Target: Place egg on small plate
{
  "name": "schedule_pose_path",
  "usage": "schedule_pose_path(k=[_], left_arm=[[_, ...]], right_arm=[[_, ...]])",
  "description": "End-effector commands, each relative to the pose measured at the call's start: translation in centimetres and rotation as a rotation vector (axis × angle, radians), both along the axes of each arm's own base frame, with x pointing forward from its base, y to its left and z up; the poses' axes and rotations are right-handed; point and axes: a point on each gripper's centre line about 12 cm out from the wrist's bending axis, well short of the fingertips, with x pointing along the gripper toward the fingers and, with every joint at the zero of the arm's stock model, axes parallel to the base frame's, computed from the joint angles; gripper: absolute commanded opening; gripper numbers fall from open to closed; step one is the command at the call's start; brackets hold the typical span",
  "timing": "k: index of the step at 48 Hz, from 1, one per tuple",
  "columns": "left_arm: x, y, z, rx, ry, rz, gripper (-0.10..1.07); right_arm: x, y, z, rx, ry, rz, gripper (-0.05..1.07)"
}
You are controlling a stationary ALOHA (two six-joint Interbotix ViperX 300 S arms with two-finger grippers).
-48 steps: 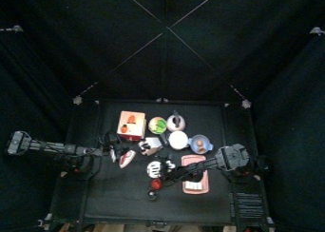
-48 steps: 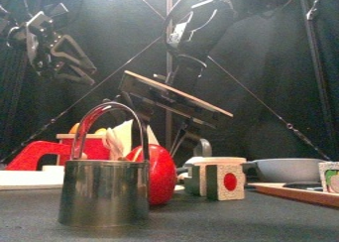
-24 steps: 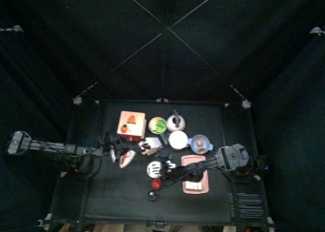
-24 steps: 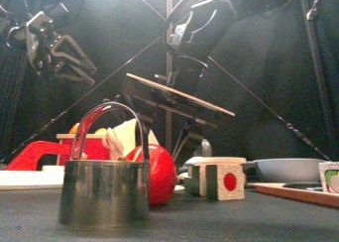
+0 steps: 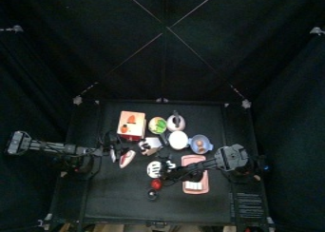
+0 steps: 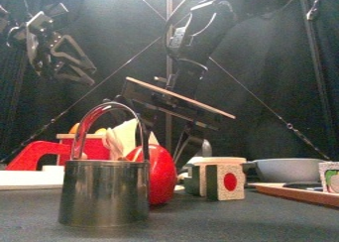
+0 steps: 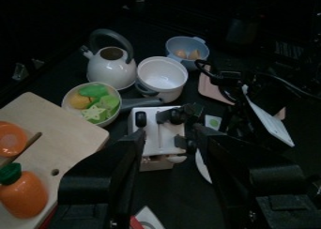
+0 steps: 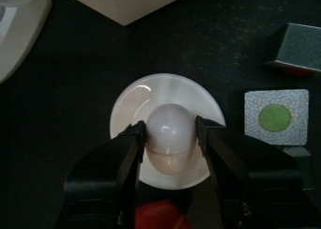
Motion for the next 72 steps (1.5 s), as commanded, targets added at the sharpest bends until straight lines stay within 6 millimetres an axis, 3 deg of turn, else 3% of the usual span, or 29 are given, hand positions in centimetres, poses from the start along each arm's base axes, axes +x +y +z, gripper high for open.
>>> schedule_pose_path(k=[1,14,37,72], left_arm=[[0.2,0.0,0.5,0.003,-0.011,0.000,0.84],[0.2,0.0,0.5,0.003,-0.011,0.000,0.84],[0.2,0.0,0.5,0.003,-0.011,0.000,0.84],[0.2,0.0,0.5,0.003,-0.011,0.000,0.84]], right_arm=[[0.7,0.1,2.0,0.007,-0.051,0.000,0.71],[0.9,0.1,2.3,0.004,-0.060,0.004,0.89],[1.0,0.8,4.3,0.007,-0.096,0.020,0.89],[1.4,3.6,4.3,0.114,-0.152,0.055,0.89]])
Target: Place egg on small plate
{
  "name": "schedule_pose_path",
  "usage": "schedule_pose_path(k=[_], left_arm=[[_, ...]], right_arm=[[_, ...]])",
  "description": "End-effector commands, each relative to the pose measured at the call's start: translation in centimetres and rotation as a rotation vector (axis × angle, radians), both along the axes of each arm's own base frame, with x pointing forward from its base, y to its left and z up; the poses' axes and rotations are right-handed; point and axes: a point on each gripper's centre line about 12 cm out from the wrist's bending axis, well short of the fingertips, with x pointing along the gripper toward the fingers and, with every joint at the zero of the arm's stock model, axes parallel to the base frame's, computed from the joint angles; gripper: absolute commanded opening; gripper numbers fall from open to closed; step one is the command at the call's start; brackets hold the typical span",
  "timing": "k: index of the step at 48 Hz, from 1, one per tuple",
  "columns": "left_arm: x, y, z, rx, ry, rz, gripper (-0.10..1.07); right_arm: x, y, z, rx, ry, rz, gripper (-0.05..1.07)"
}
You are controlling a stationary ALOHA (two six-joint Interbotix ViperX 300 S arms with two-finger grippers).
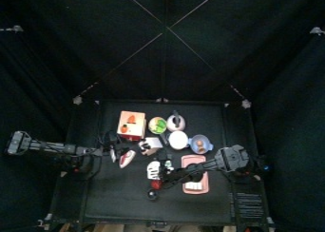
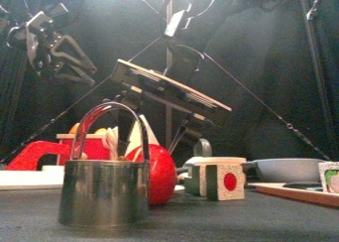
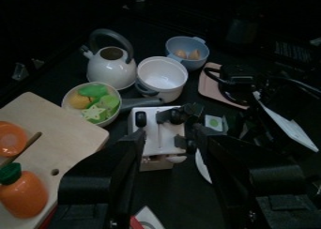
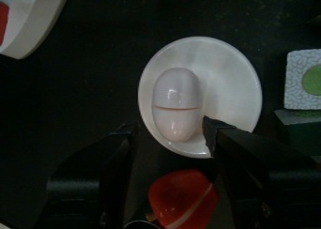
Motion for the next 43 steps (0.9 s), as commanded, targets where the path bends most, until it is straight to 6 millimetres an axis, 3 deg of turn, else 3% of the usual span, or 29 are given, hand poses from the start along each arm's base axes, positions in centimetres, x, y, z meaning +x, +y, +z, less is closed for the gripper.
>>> schedule_pose_path(k=[1,43], left_arm=[[0.2,0.0,0.5,0.003,-0.011,0.000,0.84],[0.2,0.1,0.4,0.003,-0.009,0.003,0.84]], right_arm=[[0.5,0.3,3.3,0.020,-0.074,0.006,0.89],[-1.3,-0.3,2.8,-0.030,0.007,-0.011,0.89]])
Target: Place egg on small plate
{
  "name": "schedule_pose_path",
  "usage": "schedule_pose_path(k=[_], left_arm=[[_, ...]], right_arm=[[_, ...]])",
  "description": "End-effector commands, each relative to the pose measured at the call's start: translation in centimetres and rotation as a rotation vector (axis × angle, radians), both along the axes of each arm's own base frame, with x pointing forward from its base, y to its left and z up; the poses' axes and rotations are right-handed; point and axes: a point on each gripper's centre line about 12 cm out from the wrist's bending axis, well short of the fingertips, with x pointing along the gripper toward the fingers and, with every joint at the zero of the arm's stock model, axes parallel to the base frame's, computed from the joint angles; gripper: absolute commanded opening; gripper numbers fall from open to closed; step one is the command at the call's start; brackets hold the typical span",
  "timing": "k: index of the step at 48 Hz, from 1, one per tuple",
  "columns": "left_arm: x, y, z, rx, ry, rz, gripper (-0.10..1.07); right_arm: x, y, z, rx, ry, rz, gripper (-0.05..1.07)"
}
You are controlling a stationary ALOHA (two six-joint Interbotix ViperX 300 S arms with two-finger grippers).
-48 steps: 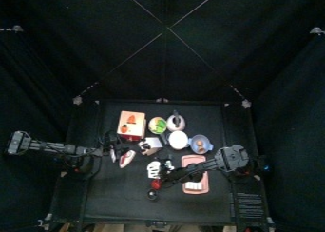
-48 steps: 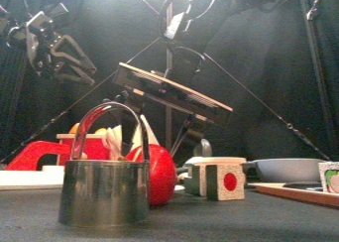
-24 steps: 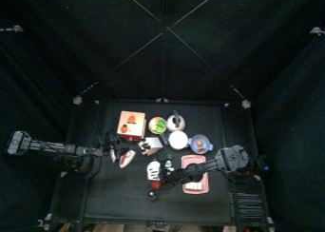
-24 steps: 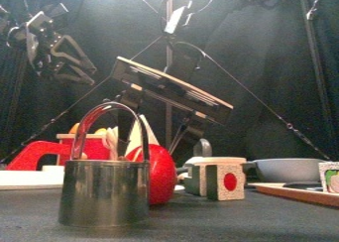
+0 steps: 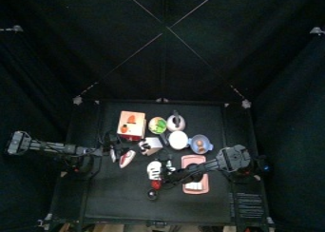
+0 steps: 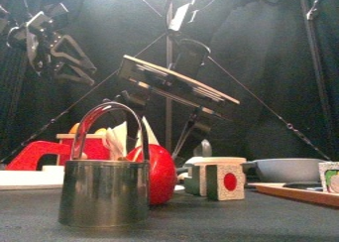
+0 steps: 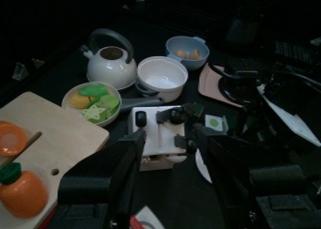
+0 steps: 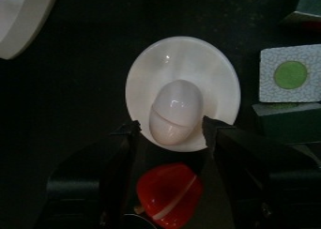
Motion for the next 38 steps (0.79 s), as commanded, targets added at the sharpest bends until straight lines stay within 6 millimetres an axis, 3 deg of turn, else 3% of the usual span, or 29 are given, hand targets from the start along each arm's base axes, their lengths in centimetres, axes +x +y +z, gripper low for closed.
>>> schedule_pose_path(k=[1,19,38], left_arm=[[0.2,0.1,0.5,0.005,-0.011,0.003,0.84],[0.2,0.1,0.4,0.005,-0.009,0.003,0.84],[0.1,0.1,0.4,0.004,-0.010,0.008,0.84]], right_arm=[[0.1,-0.1,2.6,0.010,-0.057,0.000,0.89],[0.1,-0.5,2.6,-0.032,-0.058,0.020,0.89],[0.2,-0.6,4.9,-0.052,-0.109,0.034,0.89]])
